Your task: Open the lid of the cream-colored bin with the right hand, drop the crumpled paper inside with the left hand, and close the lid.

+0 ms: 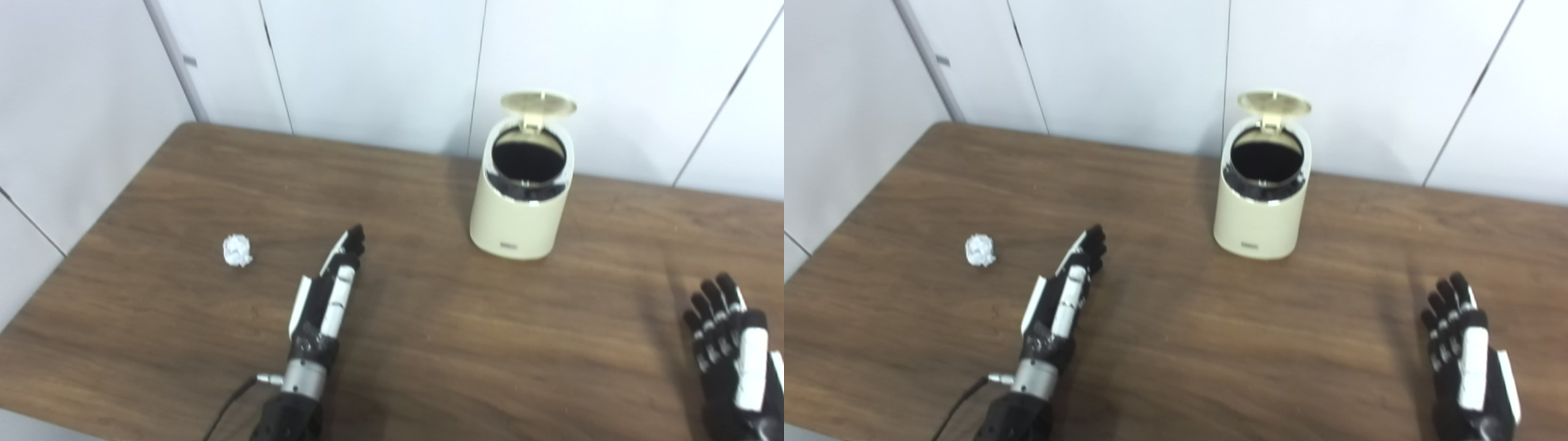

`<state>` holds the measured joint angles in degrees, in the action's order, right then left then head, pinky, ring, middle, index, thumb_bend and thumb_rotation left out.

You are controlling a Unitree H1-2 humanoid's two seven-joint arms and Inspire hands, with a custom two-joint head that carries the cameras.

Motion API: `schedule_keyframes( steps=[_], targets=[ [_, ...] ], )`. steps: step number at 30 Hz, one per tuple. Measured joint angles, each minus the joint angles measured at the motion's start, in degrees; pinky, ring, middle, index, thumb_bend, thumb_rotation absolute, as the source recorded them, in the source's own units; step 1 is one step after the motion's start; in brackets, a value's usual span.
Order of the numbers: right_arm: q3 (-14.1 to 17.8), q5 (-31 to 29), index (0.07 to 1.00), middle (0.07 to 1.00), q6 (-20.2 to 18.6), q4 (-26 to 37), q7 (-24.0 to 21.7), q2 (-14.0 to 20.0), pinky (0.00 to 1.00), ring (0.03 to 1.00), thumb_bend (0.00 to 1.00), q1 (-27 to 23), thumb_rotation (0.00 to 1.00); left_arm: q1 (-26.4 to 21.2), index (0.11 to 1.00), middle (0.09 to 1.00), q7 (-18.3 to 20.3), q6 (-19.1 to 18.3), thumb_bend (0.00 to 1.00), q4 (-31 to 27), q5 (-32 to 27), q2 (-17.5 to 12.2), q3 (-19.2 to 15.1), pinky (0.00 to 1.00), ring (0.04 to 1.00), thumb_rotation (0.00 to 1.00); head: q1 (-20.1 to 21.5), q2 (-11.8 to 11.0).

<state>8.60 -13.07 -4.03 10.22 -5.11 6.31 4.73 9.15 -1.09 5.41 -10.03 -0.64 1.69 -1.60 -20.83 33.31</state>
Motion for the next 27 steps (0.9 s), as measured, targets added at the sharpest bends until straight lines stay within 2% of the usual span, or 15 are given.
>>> schedule_keyframes(
  steps=[5,9,15,18,20,22,24,27],
  targets=[
    [-0.2,0.0,0.982,0.980,0.1,0.1,-0.1,0.1,1.00,0.980,0.46,0.1,0.96,0.0,0.967,0.967,-0.2,0.3,0.44,0.3,0.2,0.2,0.1,0.99,0.965,0.93,-0.7,-1.1],
    [-0.4,0.2,0.984,0.980,0.3,0.1,-0.3,0.4,1.00,0.981,0.48,0.3,0.97,0.0,0.977,0.970,-0.2,1.9,0.46,0.6,0.6,0.2,0.5,0.98,0.964,0.91,-0.5,-1.7],
    [-0.6,0.1,0.977,0.973,0.3,0.3,-0.4,0.5,1.00,0.972,0.47,0.5,0.96,-0.1,0.980,0.968,-0.5,1.7,0.59,0.6,2.6,0.1,0.9,1.00,0.973,0.86,1.1,-1.4],
    [-0.7,0.1,0.967,0.971,0.3,0.5,-0.3,0.3,1.00,0.970,0.47,0.7,0.95,-0.1,0.996,0.982,-0.3,0.8,0.60,0.2,2.9,-0.2,1.1,0.99,0.988,0.72,1.9,-1.5],
    [-0.8,0.1,0.962,0.968,0.1,1.0,-0.2,-0.1,1.00,0.970,0.47,1.0,0.94,0.0,0.994,0.981,-0.3,-0.6,0.60,-0.5,3.4,-0.4,1.2,0.99,0.987,0.67,2.1,-1.5],
    [-0.8,0.0,0.973,0.975,0.0,1.4,0.0,-0.5,1.00,0.976,0.46,1.3,0.94,0.5,0.969,0.954,-0.6,-3.3,0.62,-2.4,5.8,-0.5,1.2,0.96,0.967,0.61,2.4,-1.4],
    [-0.8,0.0,0.976,0.984,-0.1,1.5,0.3,-0.8,1.00,0.982,0.47,1.4,0.93,0.4,0.956,0.942,-1.0,-5.8,0.62,-5.2,8.3,-0.5,1.1,0.94,0.947,0.47,2.7,-1.4],
    [-0.8,0.2,0.980,0.988,-0.1,1.5,0.6,-0.8,1.00,0.985,0.47,1.4,0.93,-0.3,0.945,0.924,-1.2,-10.6,0.68,-10.6,11.5,-0.7,0.9,0.88,0.910,0.35,2.8,-1.6]
  ],
)
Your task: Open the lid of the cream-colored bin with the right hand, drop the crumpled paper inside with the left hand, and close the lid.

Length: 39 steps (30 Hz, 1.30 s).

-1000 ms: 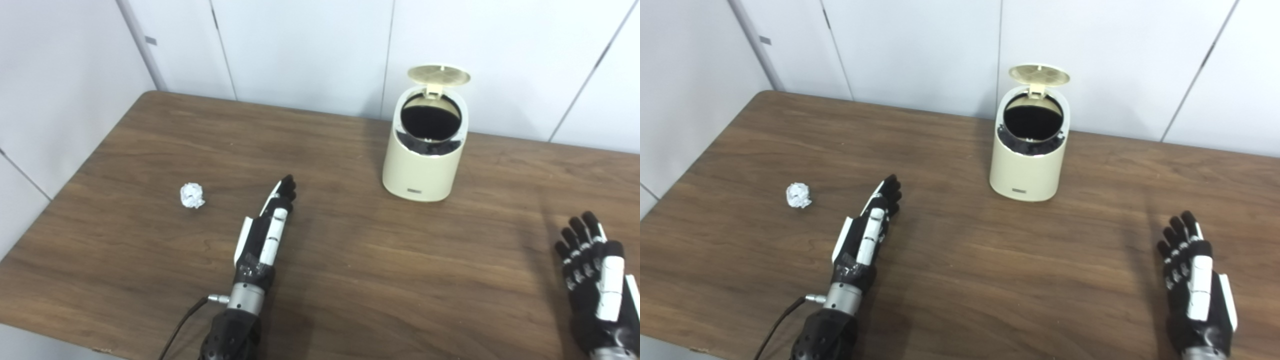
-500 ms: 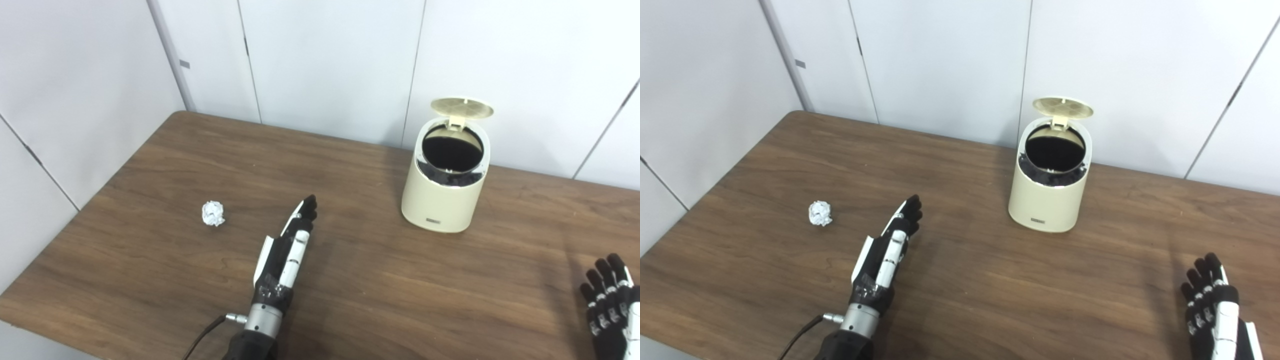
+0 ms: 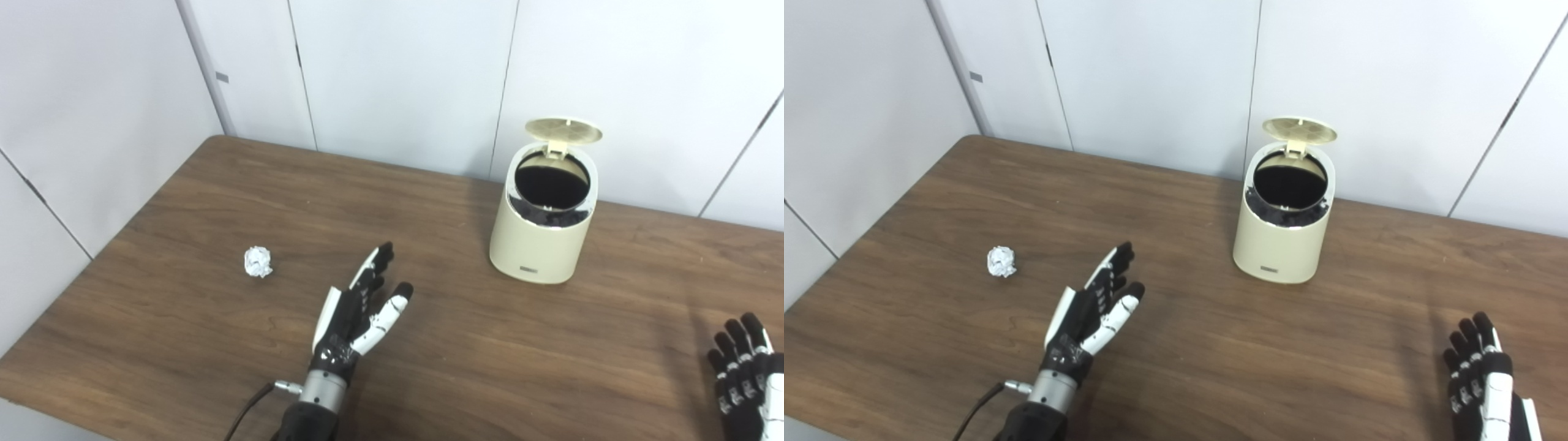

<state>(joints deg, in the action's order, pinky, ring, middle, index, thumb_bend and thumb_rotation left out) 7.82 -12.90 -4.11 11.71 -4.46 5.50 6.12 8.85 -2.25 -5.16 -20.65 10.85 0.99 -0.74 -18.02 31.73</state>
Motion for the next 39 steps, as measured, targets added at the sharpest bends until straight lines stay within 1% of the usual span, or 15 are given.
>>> schedule_keyframes(
  steps=[3,5,6,8,10,11,13,16,18,21,24,31,33,35,39],
  targets=[
    [0.0,0.1,0.981,0.987,0.0,0.0,0.2,0.0,1.00,0.986,0.47,0.0,0.93,-1.6,0.949,0.915,0.3,-6.5,0.72,-5.0,5.5,-0.9,0.1,0.87,0.895,0.32,0.2,0.0],
    [-0.1,0.2,0.981,0.986,-0.1,0.0,0.3,0.0,1.00,0.986,0.46,0.0,0.93,-3.4,0.968,0.928,1.7,-11.6,0.74,-8.0,9.8,-2.5,0.7,0.88,0.906,0.33,0.3,-0.2],
    [-0.1,0.3,0.980,0.987,-0.1,0.0,0.3,0.0,1.00,0.986,0.46,0.0,0.93,-4.4,0.976,0.935,3.2,-14.3,0.75,-9.5,12.3,-3.9,1.3,0.88,0.909,0.33,0.3,-0.2],
    [-0.2,0.3,0.973,0.983,-0.1,0.0,0.3,0.0,1.00,0.981,0.45,-0.1,0.93,-6.6,0.979,0.945,7.9,-19.0,0.79,-12.2,18.1,-7.9,2.7,0.82,0.900,0.32,0.0,-0.5],
    [-0.2,0.3,0.978,0.983,-0.1,0.0,0.3,0.0,1.00,0.981,0.44,-0.2,0.94,-8.4,0.959,0.933,12.7,-21.2,0.83,-13.8,24.6,-11.0,2.6,0.77,0.887,0.31,-0.2,-0.7],
    [-0.2,0.3,0.984,0.986,-0.1,0.0,0.3,0.0,1.00,0.985,0.43,-0.2,0.95,-9.3,0.949,0.928,15.2,-21.4,0.85,-14.1,27.9,-12.0,2.0,0.76,0.888,0.30,-0.2,-0.7],
    [-0.3,0.2,0.997,0.993,0.0,-0.1,0.2,0.0,1.00,0.993,0.42,-0.3,0.97,-10.5,0.926,0.914,19.4,-21.7,0.86,-14.1,33.1,-12.8,0.7,0.75,0.882,0.28,-0.2,-0.8],
    [-0.4,0.1,1.000,0.990,0.0,-0.3,0.1,0.0,1.00,0.993,0.41,-0.4,0.97,-11.4,0.906,0.901,23.8,-21.8,0.87,-14.0,38.1,-14.0,0.1,0.74,0.869,0.25,-0.2,-0.8],
    [-0.4,0.1,0.998,0.987,0.1,-0.4,0.1,0.0,1.00,0.988,0.42,-0.5,0.98,-12.0,0.900,0.894,26.1,-21.8,0.88,-13.7,41.0,-15.8,-0.6,0.74,0.866,0.24,-0.1,-0.9],
    [-0.5,0.1,0.998,0.986,0.2,-0.6,0.1,0.0,1.00,0.989,0.42,-0.7,0.99,-13.3,0.893,0.888,29.9,-21.8,0.89,-12.4,44.3,-19.8,-2.6,0.74,0.866,0.21,0.0,-1.0],
    [-0.7,0.2,0.996,0.986,1.5,-1.7,0.0,0.0,1.00,0.989,0.43,-1.1,0.99,-14.6,0.898,0.894,32.5,-21.8,0.90,-9.9,45.8,-23.4,-3.9,0.75,0.877,0.21,0.1,-1.1],
    [-0.9,0.2,0.994,0.980,2.3,-2.1,-0.1,0.0,1.00,0.984,0.43,-1.2,0.99,-15.9,0.896,0.894,41.8,-21.7,0.91,-6.3,47.0,-30.3,-3.6,0.79,0.901,0.21,-0.3,-1.3],
    [-1.0,0.2,0.999,0.986,2.3,-2.1,-0.1,0.0,1.00,0.990,0.44,-1.2,0.99,-16.2,0.894,0.895,42.9,-21.7,0.90,-5.3,47.1,-31.4,-3.8,0.80,0.904,0.20,-0.3,-1.6],
    [-1.0,0.2,1.000,0.986,2.4,-2.2,-0.1,0.0,1.00,0.992,0.43,-1.2,0.99,-16.4,0.892,0.891,43.1,-21.5,0.89,-3.8,47.0,-32.0,-3.7,0.80,0.900,0.20,-0.2,-1.7],
    [-1.0,-0.2,1.000,0.980,2.5,-2.4,-0.2,0.0,1.00,0.986,0.41,-1.3,0.99,-16.6,0.882,0.879,43.1,-21.1,0.89,-0.2,46.6,-34.1,-3.5,0.76,0.884,0.19,-0.1,-1.7]
  ],
)
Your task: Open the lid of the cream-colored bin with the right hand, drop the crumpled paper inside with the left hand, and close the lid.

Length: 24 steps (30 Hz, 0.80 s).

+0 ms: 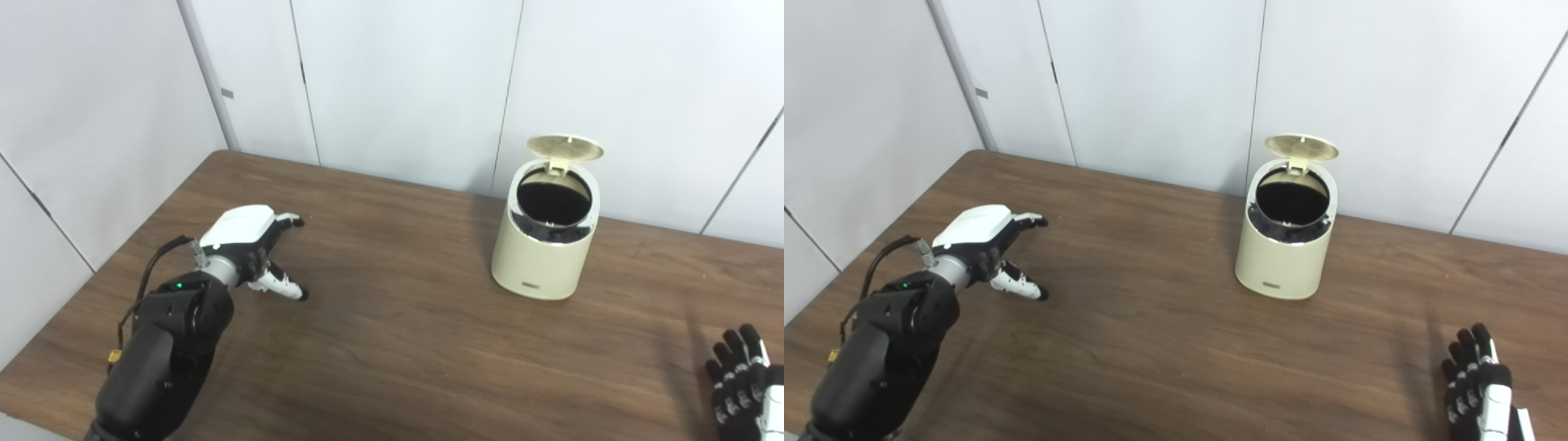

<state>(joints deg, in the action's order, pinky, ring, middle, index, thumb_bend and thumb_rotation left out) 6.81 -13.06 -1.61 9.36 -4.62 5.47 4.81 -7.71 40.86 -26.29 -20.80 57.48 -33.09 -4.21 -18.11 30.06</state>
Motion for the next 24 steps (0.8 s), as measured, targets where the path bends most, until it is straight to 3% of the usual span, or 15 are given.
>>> schedule_keyframes(
  steps=[14,24],
  targets=[
    [0.1,-0.1,0.993,0.980,0.1,-0.3,0.0,0.0,1.00,0.986,0.42,-0.3,0.97,-1.0,0.872,0.892,4.5,-0.2,0.88,3.0,2.9,-0.4,-2.1,0.74,0.888,0.16,0.0,0.1],
    [0.1,-0.2,0.990,0.973,0.9,-0.7,-0.1,0.0,1.00,0.980,0.45,-0.3,0.95,-1.0,0.856,0.922,8.6,-0.2,0.86,3.0,3.4,-0.3,-3.2,0.75,0.901,0.08,0.6,0.3]
  ],
)
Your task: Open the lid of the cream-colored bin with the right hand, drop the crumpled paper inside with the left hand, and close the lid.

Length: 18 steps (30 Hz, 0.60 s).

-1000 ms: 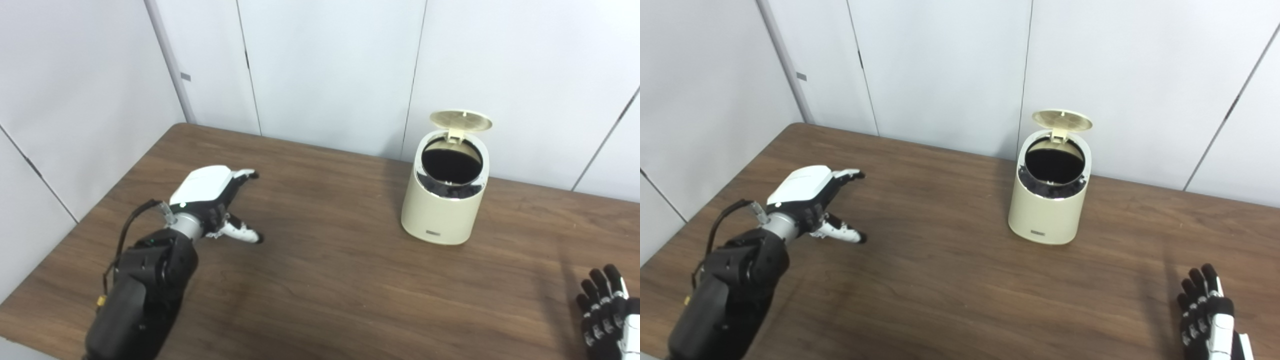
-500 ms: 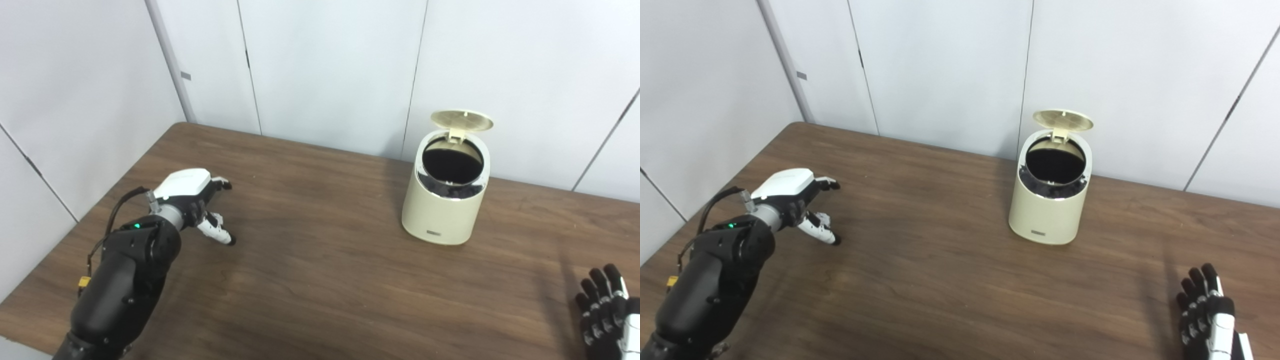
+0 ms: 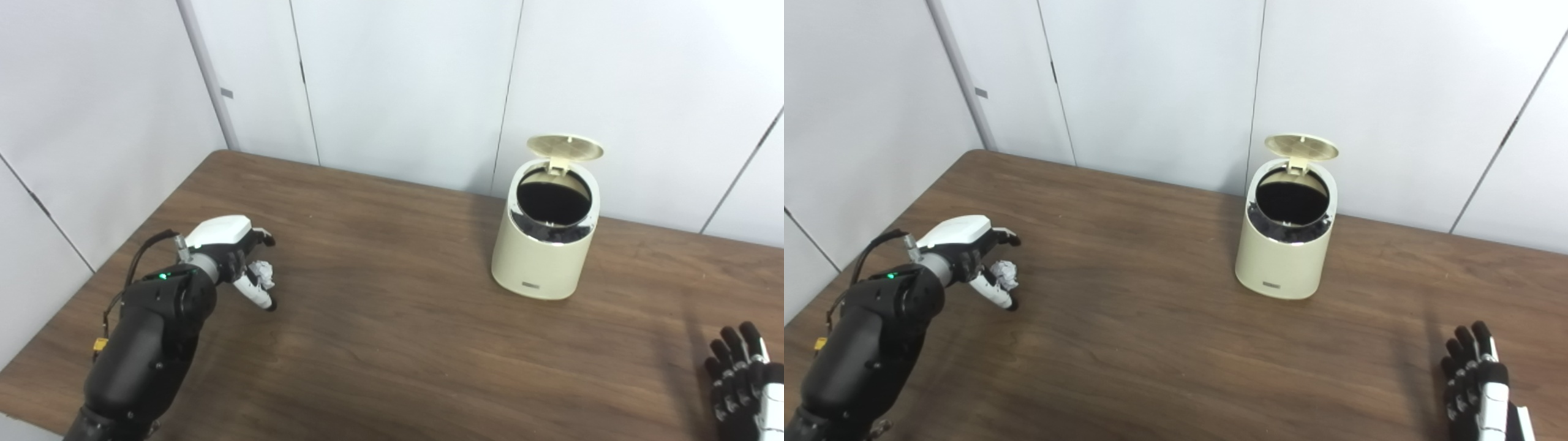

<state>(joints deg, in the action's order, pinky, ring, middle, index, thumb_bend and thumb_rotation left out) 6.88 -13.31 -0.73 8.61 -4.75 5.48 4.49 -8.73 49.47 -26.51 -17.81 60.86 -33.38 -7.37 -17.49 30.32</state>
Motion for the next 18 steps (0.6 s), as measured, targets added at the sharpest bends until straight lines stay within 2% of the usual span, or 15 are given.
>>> schedule_keyframes(
  steps=[3,5,9,10,11,12,15,18],
  targets=[
    [0.1,0.0,0.987,0.974,0.0,0.0,0.0,0.0,1.00,0.981,0.46,0.0,0.94,-0.3,0.846,0.914,0.9,0.0,0.84,0.1,0.2,1.8,-2.4,0.74,0.875,0.05,-0.1,0.0],
    [0.1,-0.1,0.989,0.975,0.0,0.0,0.0,0.0,1.00,0.984,0.45,0.0,0.95,-0.5,0.821,0.906,1.3,0.0,0.82,0.1,0.4,2.3,-2.6,0.74,0.865,0.01,-0.1,0.0],
    [0.0,-0.2,0.994,0.983,0.0,0.0,0.0,0.0,1.00,0.993,0.45,0.0,0.95,-1.2,0.795,0.893,1.4,0.0,0.81,0.1,1.3,3.5,-3.5,0.74,0.860,0.00,0.2,0.1],
    [0.0,-0.2,0.993,0.983,0.0,0.0,0.0,0.0,1.00,0.994,0.45,0.0,0.94,-1.3,0.785,0.864,1.2,0.0,0.81,0.3,1.3,3.7,-3.8,0.70,0.825,0.00,0.2,0.1],
    [0.0,-0.3,0.991,0.981,0.0,-0.1,0.0,0.0,1.00,0.992,0.46,-0.1,0.94,-1.4,0.774,0.810,1.0,0.0,0.80,0.4,1.3,4.0,-4.2,0.61,0.751,0.00,0.3,0.0],
    [0.0,-0.3,0.991,0.981,0.0,-0.1,0.0,0.0,1.00,0.991,0.46,-0.1,0.94,-1.5,0.770,0.792,0.7,0.0,0.80,0.6,1.3,4.2,-4.5,0.59,0.725,0.00,0.3,0.0],
    [0.1,-0.8,0.986,0.971,0.0,-0.1,0.0,0.0,1.00,0.988,0.45,-0.1,0.93,-1.7,0.748,0.726,0.5,0.0,0.78,1.2,1.4,4.9,-5.5,0.54,0.650,0.00,0.3,0.1],
    [0.1,-1.1,0.985,0.968,0.0,-0.1,0.0,0.0,1.00,0.988,0.45,-0.1,0.94,-1.7,0.724,0.697,-0.8,0.0,0.77,1.4,0.2,5.3,-5.5,0.55,0.621,0.00,0.4,0.2]
  ],
)
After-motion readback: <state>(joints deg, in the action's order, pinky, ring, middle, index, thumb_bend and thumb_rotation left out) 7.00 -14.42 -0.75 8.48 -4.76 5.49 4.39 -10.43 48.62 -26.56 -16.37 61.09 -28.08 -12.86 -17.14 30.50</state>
